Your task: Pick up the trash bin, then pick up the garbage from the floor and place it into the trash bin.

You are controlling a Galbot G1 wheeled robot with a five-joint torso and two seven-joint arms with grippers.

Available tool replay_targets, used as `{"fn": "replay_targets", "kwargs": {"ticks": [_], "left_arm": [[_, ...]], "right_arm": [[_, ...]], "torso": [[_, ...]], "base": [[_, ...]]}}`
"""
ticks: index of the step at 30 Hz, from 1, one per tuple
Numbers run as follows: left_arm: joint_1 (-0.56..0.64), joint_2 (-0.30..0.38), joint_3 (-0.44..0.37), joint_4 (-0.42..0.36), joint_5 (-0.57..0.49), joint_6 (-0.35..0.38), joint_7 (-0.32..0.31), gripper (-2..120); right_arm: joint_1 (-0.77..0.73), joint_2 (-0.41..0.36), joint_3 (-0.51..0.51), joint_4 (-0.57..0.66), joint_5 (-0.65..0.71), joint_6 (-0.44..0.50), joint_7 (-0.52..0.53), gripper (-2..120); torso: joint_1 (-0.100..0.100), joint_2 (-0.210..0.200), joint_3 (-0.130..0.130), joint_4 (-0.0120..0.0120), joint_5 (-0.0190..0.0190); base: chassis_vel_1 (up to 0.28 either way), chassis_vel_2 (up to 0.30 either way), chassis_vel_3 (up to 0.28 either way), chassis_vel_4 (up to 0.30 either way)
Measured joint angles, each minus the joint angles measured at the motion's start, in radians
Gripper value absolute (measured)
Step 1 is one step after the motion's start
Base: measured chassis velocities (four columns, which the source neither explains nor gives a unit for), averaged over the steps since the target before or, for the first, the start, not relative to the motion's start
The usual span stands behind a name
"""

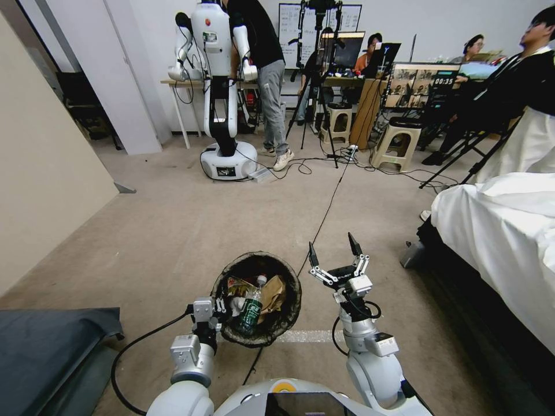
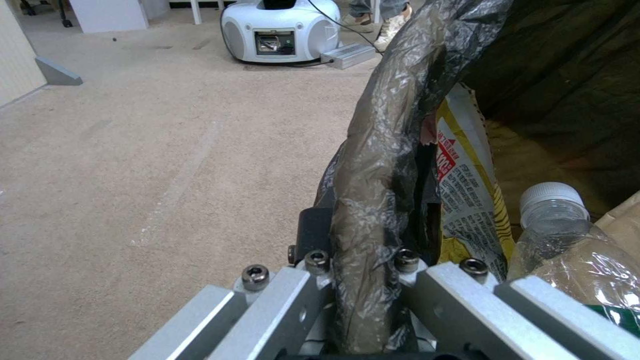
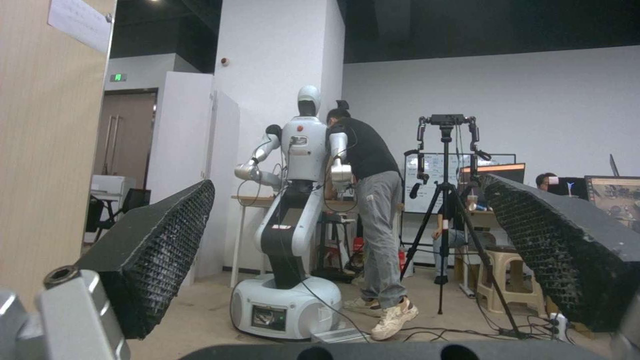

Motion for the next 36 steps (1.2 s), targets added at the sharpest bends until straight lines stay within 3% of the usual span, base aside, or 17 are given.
{"fn": "replay_targets", "kwargs": {"ticks": [20, 36], "left_arm": [[-0.084, -0.003, -0.177, 0.013, -0.179, 0.066, -0.055, 0], [-0.08, -0.008, -0.238, 0.066, -0.272, 0.264, -0.132, 0]], "right_arm": [[-0.004, 0.012, -0.006, -0.012, -0.02, 0.014, -0.002, 100], [-0.009, 0.018, -0.014, -0.014, -0.026, 0.021, -0.002, 100]], "torso": [[0.0, 0.0, 0.0, 0.0, -0.0001], [0.0, 0.0, 0.0, 0.0, -0.0001]], "base": [[0.0, 0.0, 0.0, 0.0], [0.0, 0.0, 0.0, 0.0]]}}
